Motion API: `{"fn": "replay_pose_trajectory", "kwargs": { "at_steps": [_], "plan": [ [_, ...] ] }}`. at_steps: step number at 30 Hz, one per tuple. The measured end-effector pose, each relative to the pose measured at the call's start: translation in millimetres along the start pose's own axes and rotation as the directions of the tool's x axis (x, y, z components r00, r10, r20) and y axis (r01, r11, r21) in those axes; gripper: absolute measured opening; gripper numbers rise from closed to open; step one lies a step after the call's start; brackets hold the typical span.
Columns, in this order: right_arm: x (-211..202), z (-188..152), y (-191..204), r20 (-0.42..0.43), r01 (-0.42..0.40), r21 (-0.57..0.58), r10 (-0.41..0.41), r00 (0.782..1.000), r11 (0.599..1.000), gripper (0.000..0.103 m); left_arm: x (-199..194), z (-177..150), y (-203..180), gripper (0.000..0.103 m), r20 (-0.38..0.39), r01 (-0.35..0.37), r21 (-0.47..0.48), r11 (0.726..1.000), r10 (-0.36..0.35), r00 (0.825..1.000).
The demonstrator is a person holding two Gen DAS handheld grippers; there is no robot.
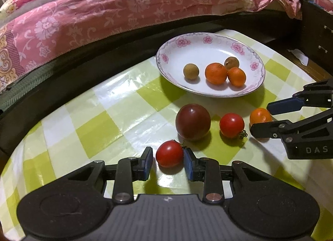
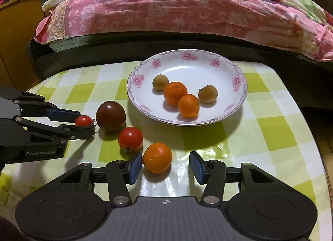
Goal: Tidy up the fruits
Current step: 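Grasp a red cherry tomato with the left gripper while the right gripper grasps an orange, then carry the cherry tomato and orange with both grippers over the white plate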
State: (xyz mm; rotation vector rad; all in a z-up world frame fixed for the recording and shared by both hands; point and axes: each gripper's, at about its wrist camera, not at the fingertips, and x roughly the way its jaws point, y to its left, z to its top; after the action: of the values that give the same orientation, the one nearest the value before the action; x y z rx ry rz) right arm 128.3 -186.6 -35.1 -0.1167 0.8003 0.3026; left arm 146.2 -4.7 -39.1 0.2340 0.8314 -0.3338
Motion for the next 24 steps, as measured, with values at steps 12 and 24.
{"fn": "replay_pose_trajectory", "kwargs": {
  "at_steps": [12,24],
  "plan": [
    [5,2,3,-0.01,-0.017,-0.013,0.017,1.0,1.0,0.027,-3,0,0,0.037,0.004,0.012,-0.004,1.0,-0.012,1.0],
    [-16,-17,0,-0.06,-0.035,-0.016,0.034,0.998,0.999,0.027,-29,-11,-17,0.037,-0.026,0.072,0.023,0.997,-0.071,0.997]
  ]
}}
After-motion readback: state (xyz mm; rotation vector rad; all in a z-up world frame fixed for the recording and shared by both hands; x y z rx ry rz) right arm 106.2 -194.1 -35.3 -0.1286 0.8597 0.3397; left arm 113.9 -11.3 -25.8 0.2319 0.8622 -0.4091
